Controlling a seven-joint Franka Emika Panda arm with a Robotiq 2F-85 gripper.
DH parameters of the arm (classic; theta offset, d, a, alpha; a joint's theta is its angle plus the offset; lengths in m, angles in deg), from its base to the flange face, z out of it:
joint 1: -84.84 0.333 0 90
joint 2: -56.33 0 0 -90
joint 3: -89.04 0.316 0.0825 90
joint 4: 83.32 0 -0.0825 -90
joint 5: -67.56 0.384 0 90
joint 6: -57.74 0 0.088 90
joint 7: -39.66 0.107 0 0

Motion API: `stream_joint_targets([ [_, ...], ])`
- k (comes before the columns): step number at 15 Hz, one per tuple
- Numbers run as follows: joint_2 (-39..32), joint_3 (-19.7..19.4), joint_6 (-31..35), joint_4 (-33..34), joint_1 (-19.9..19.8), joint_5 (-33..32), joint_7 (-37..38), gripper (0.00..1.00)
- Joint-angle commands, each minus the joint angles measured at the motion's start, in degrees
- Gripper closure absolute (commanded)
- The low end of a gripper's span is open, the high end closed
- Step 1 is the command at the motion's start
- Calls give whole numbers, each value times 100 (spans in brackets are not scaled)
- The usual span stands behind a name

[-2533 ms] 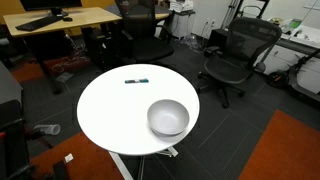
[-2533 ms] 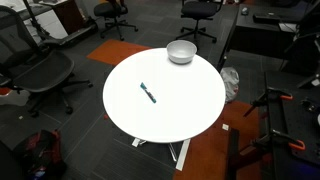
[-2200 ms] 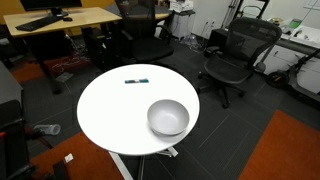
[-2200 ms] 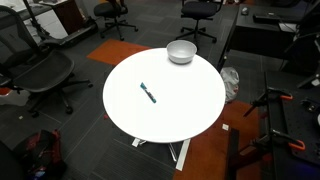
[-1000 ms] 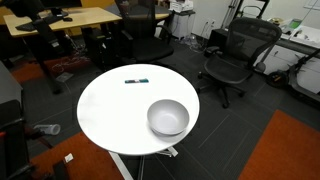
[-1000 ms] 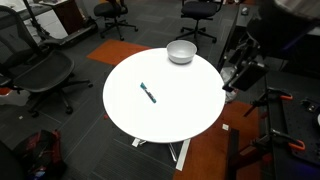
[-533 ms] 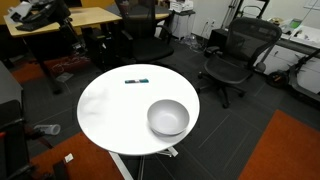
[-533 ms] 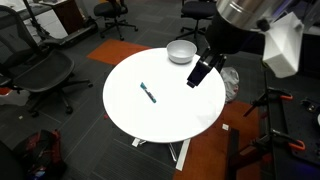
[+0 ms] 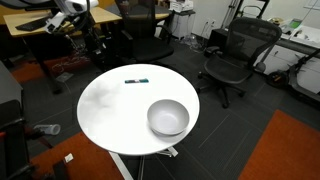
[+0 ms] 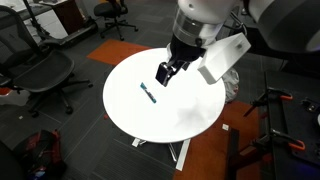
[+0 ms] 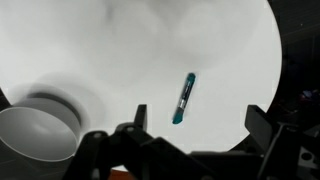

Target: Put the marker in the bowl

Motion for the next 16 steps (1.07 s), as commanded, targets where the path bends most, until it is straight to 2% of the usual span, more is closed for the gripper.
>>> stream_joint_targets([
  [1,-710,-429,288,578,371,111,178,0],
  [6,-1413,-925,619,1075,718,392,42,0],
  [11,-1945,-1068,736,1481,781,965,-435,0],
  [16,-2319,-1270,637,1899,845,1259,-829,0],
])
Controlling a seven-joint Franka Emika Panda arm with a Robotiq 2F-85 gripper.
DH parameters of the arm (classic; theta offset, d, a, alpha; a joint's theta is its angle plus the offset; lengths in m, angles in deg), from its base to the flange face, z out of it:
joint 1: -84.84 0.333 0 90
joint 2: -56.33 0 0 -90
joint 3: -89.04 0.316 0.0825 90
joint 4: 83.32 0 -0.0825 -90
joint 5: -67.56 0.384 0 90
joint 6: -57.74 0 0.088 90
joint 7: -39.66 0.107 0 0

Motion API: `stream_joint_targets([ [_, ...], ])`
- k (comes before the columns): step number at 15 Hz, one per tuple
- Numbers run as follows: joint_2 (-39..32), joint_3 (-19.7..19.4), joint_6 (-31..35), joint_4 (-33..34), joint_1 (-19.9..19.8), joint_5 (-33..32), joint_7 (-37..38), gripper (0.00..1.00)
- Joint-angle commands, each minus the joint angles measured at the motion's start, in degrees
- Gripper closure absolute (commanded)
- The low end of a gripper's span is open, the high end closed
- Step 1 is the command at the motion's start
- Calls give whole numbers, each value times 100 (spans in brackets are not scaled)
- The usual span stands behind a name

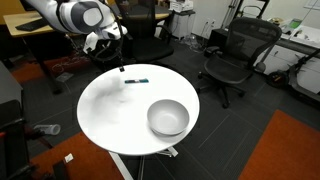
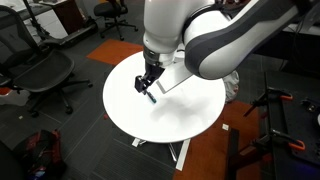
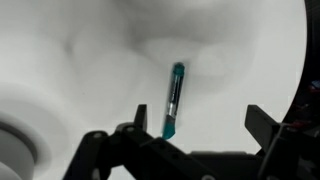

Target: Put the marker in the bowl

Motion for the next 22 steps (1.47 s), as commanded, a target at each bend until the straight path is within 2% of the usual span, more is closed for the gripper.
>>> stream_joint_targets([
  [1,-301,-236,3,393,132,282,-330,0],
  [11,-1032,-376,-50,1084,64,872,-1069,0],
  [22,-1806,-753,-209,1870,399,906,-923,0],
])
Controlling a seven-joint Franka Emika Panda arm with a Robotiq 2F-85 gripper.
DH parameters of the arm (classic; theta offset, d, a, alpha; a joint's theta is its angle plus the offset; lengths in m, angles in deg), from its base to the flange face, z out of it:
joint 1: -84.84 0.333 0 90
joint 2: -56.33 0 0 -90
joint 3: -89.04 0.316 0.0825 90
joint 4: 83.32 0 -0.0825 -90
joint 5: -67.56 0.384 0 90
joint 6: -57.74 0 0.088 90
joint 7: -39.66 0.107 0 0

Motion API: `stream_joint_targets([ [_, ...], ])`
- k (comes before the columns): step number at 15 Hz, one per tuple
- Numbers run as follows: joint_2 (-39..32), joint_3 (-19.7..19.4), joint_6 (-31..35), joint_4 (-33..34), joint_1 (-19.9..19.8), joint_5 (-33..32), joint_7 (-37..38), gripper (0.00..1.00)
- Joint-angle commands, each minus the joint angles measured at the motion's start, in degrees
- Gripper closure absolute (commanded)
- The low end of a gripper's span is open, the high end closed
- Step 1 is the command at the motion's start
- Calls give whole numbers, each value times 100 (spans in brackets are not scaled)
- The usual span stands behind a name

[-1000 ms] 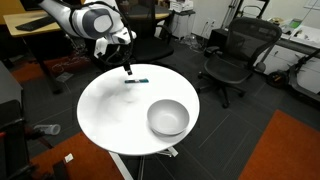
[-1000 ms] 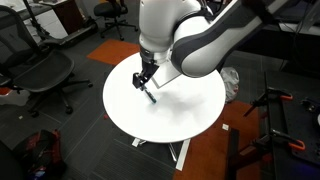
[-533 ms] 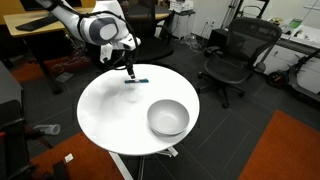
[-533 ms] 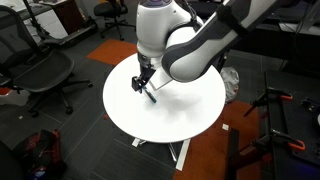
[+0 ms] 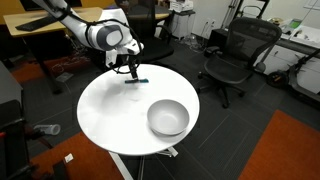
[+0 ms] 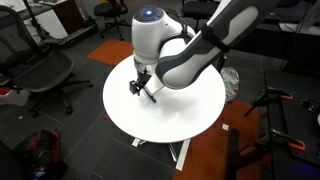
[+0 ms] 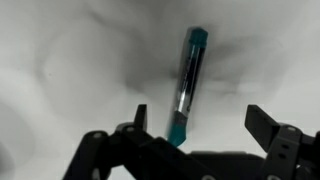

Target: Put the marker in the bowl

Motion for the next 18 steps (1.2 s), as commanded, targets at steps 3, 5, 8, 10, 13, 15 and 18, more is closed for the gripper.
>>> stream_joint_targets([
  [3,-361,-344,-200,468,290,135,58,26],
  [5,-426,-401,-197,534,309,147,56,41],
  [8,-482,-435,-198,612,292,178,30,66],
  [10,-510,-446,-209,656,278,195,21,81],
  [13,-543,-440,-246,713,241,236,-3,100],
  [15,-541,-442,-257,718,237,270,-3,95],
  [18,-361,-485,-195,568,304,267,24,95],
])
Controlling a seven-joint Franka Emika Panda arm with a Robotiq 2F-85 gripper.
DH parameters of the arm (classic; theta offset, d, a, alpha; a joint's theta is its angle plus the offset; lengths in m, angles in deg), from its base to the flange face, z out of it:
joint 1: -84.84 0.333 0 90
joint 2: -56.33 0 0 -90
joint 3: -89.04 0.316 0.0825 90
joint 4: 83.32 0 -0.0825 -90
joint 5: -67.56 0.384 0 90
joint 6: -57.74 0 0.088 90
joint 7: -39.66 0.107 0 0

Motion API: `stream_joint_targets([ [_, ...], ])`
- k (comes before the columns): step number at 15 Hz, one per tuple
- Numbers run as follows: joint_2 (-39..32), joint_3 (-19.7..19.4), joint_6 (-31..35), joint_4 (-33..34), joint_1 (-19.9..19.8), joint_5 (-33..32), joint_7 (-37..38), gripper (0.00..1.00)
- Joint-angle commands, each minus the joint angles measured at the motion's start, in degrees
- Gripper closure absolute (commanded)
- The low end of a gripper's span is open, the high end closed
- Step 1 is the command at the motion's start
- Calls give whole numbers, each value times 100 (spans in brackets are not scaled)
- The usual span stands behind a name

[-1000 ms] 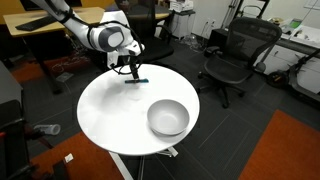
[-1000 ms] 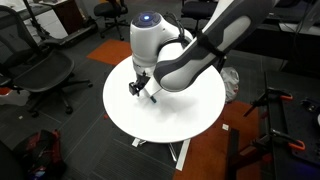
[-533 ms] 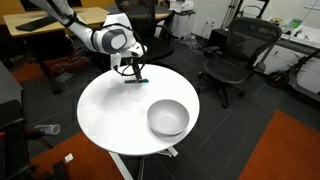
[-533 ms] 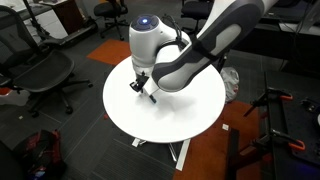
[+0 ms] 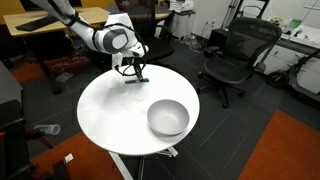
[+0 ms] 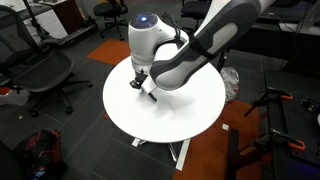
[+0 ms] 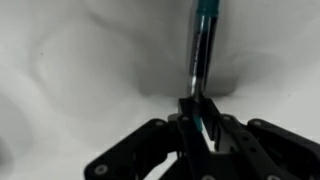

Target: Put the marker in the bowl

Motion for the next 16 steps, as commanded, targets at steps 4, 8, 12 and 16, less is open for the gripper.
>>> stream_joint_targets([
  [4,561,-313,-58,-287,280,-44,40,95],
  [8,1125,-671,-5,-607,521,-300,125,95],
  [12,1729,-1036,64,-1038,665,-659,306,95],
  [16,2299,-1256,99,-1488,616,-1116,636,95],
])
